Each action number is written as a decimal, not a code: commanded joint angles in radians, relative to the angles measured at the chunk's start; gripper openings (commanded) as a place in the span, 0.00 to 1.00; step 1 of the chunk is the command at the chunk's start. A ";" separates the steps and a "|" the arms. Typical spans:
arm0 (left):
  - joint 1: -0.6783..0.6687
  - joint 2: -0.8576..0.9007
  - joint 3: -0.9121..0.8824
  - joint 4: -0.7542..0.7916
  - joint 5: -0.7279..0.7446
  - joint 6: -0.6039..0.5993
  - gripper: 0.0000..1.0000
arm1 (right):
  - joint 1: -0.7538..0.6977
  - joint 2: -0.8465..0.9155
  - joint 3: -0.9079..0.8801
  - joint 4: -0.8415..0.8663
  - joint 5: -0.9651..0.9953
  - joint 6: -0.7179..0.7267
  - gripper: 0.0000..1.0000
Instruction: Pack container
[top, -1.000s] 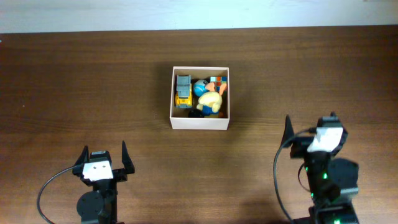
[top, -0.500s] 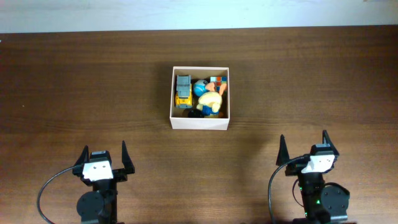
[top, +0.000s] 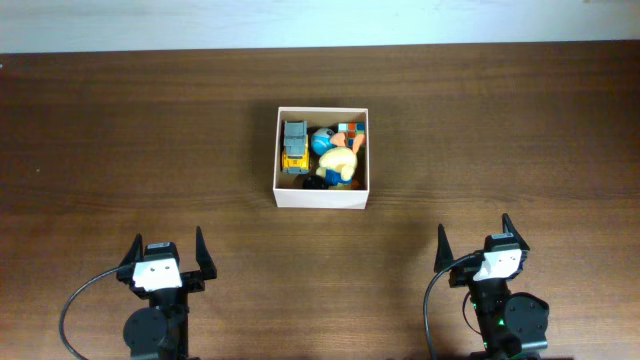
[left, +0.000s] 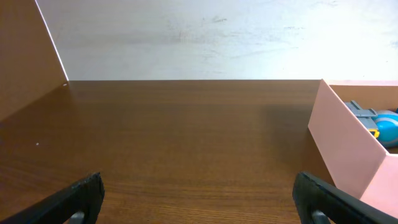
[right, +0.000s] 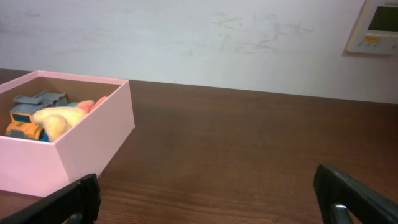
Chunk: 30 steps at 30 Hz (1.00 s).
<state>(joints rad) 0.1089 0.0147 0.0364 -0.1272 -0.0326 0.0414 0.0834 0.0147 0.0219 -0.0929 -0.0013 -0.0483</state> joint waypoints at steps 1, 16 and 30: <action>0.005 -0.010 -0.006 0.003 0.011 0.016 0.99 | 0.008 -0.009 -0.012 0.002 0.009 0.000 0.99; 0.005 -0.010 -0.006 0.003 0.011 0.016 0.99 | 0.008 0.157 -0.012 0.005 -0.014 0.003 0.99; 0.005 -0.010 -0.006 0.003 0.011 0.016 0.99 | 0.008 0.177 -0.012 0.005 -0.014 0.003 0.98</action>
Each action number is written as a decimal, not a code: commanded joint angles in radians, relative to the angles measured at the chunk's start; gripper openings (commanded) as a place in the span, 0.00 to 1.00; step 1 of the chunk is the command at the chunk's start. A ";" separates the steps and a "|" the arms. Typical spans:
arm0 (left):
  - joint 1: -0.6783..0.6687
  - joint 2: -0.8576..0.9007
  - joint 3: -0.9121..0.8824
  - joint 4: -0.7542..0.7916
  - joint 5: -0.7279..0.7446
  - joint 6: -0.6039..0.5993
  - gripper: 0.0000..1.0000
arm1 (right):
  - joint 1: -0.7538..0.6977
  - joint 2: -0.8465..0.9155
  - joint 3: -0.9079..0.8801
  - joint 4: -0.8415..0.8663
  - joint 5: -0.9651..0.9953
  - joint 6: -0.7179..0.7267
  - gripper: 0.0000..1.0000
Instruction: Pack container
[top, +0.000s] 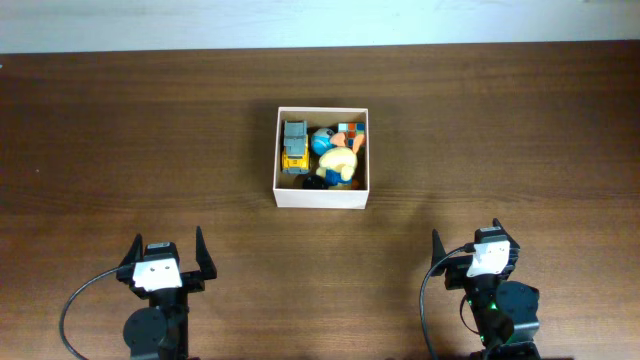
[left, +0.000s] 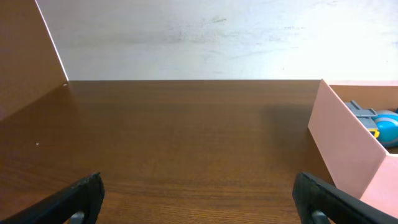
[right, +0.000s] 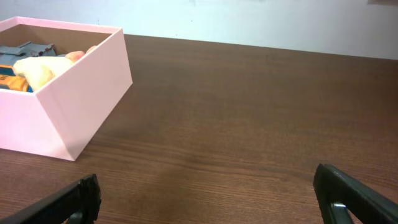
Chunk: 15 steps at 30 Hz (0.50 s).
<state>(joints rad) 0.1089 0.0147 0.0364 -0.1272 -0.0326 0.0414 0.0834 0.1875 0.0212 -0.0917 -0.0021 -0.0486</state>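
Note:
A white open box (top: 322, 199) stands at the table's middle, holding a grey and yellow toy truck (top: 294, 146), a blue ball-like toy (top: 322, 141), a cream soft toy (top: 339, 164) and small orange and black pieces. My left gripper (top: 165, 255) rests open near the front edge, left of the box (left: 348, 155). My right gripper (top: 470, 245) is open at the front right, nothing between its fingers; the box (right: 68, 118) shows at its upper left with the cream toy (right: 40, 67) inside.
Dark wooden tabletop (top: 120, 130) all around the box. A pale wall (left: 205, 37) runs along the far edge. Both arm bases sit at the near edge.
My right gripper has shifted slightly left and forward and tilted down, so its view now shows more table and less wall. Left gripper and box contents are unchanged.

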 joint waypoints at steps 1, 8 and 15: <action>0.005 -0.010 -0.006 0.003 0.011 0.016 0.99 | 0.008 0.004 -0.011 0.003 -0.013 0.004 0.99; 0.005 -0.010 -0.006 0.003 0.011 0.016 0.99 | 0.007 -0.074 -0.011 0.003 -0.013 0.004 0.99; 0.005 -0.010 -0.006 0.003 0.011 0.016 0.99 | 0.007 -0.184 -0.011 0.013 -0.013 0.004 0.99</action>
